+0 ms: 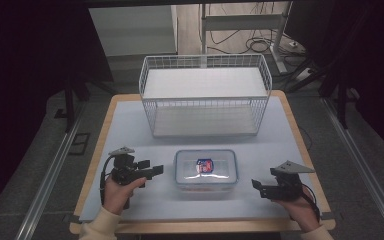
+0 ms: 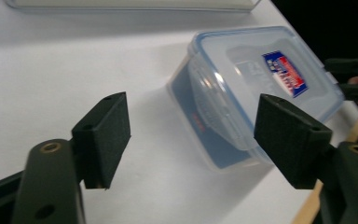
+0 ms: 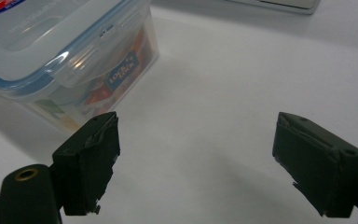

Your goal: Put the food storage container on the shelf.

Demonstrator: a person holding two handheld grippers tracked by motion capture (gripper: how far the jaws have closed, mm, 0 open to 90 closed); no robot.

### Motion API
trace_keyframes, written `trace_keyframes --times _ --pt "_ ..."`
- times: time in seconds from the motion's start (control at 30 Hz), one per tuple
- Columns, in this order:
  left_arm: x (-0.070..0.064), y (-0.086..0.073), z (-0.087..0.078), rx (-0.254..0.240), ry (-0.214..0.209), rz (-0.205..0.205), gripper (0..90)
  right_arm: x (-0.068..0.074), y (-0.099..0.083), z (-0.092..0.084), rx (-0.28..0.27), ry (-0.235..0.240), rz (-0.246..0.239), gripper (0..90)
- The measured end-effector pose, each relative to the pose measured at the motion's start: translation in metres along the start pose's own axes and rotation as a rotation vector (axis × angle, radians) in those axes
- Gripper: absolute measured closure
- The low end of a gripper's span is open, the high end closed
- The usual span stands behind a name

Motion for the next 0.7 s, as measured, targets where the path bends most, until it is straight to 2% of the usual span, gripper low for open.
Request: trace_keyframes --times 0.1,0.2,0.33,0.43,0.53,0.63,0.7 --pt "-0.003 -0.002 0.004 0.016 -0.028 -0.031 23.4 0.002 0.002 0.0 -0.001 0.027 0.025 15.0" --pt "-0.005 -0.003 0.007 0.032 -0.034 -0.045 22.8 0.005 0.005 0.0 -0.007 0.057 0.052 15.0" --pt "-0.008 -0.003 0.01 0.037 -0.065 -0.069 22.3 0.011 0.011 0.001 -0.012 0.091 0.055 14.5" --pt "-0.01 -0.004 0.017 0.054 -0.081 -0.087 22.0 0.02 0.019 0.005 -0.014 0.148 0.066 14.0" --pt "-0.01 -0.005 0.024 0.073 -0.085 -0.091 21.9 0.024 0.024 0.008 -0.012 0.165 0.061 13.7" --pt "-0.015 -0.002 0.034 0.085 -0.141 -0.137 22.0 0.03 0.033 0.011 -0.009 0.19 0.066 13.0" --pt "-0.019 -0.001 0.04 0.097 -0.149 -0.139 21.9 0.033 0.04 0.013 -0.012 0.209 0.079 12.7"
Point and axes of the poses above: each handheld gripper's, and its own axes: z roughly forward along the jaws, y roughly out of its top, x roughly to its left, the point moved 9 cm from there along z, roughly forward along the jaws, and after that the axes turned 7 degrees about y, right-handed, at the moved point
